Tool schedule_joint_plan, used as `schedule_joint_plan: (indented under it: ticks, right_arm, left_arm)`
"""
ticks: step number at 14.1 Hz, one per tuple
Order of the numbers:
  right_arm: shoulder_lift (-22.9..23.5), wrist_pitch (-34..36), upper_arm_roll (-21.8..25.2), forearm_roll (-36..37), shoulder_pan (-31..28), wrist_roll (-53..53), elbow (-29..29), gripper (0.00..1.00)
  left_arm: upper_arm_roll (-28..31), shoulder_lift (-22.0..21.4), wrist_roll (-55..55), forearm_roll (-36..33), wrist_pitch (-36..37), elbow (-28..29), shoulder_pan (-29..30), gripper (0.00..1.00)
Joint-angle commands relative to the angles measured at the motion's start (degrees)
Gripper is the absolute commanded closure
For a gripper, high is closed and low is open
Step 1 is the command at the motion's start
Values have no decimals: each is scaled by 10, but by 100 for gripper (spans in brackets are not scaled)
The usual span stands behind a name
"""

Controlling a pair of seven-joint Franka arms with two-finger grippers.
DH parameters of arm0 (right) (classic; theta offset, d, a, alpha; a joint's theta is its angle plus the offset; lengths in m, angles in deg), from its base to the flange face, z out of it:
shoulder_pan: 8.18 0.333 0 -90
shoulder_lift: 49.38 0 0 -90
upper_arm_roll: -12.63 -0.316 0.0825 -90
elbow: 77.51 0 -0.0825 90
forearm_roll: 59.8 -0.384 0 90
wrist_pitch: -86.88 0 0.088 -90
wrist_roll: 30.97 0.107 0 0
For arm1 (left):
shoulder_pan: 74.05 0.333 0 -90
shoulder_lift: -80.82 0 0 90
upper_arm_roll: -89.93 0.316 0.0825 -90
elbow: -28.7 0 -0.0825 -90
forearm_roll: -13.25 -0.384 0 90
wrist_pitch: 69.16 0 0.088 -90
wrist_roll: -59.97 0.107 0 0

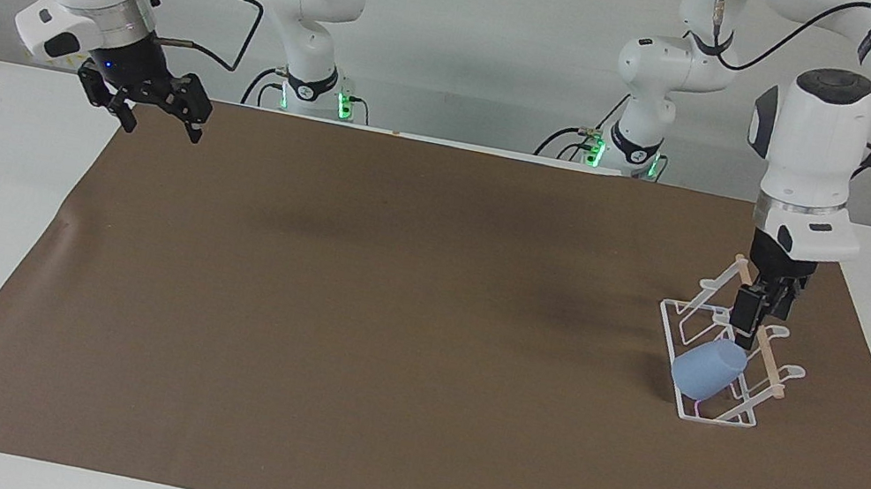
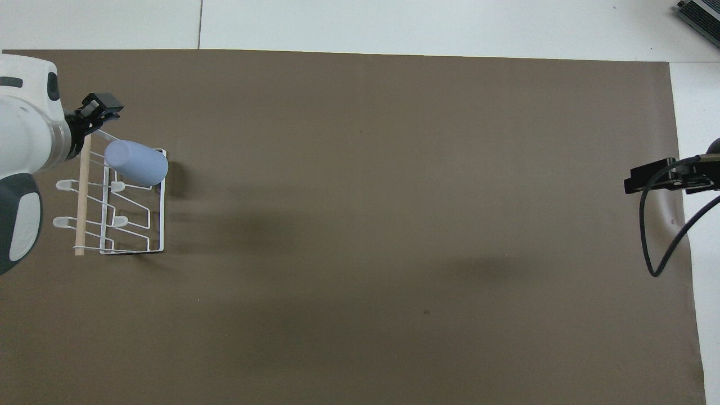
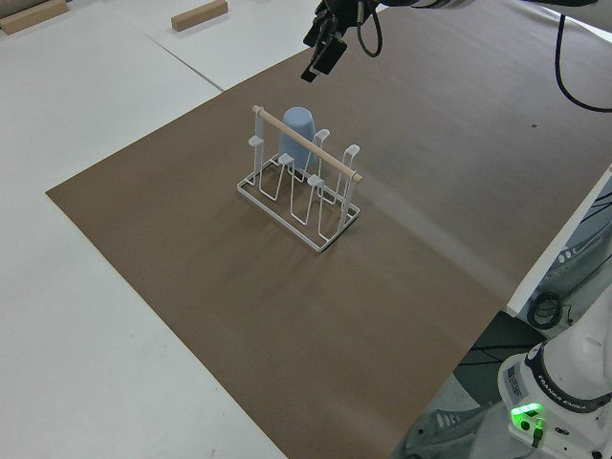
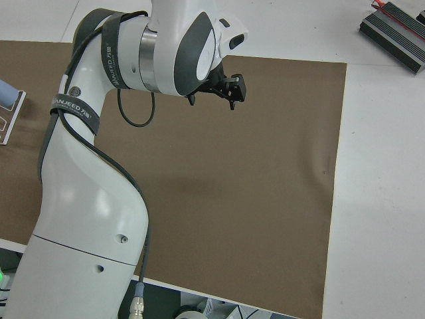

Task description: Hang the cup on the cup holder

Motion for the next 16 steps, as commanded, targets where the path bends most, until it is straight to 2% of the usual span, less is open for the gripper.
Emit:
schedule_joint_plan:
  ticks: [1, 5, 9, 12, 16]
  right_arm:
    - [-12, -6, -1, 9, -2, -7, -14, 0]
    - [-12, -5, -1, 9, -2, -7, -14, 0]
    - [-12, -4, -1, 9, -2, -7, -14, 0]
    - [-12, -4, -1, 9, -2, -8, -14, 0]
    - [-12, -4, -1, 9, -2, -7, -14, 0]
  left_arm:
    - [3, -29, 114, 59, 76, 0, -2, 0]
    - [15, -44, 312, 123, 194, -31, 5, 0]
    - [15, -44, 396, 134, 269, -58, 12, 0]
    - [12, -31, 460, 130, 356, -116, 12, 0]
    - [12, -25, 473, 130, 360, -119, 32, 0]
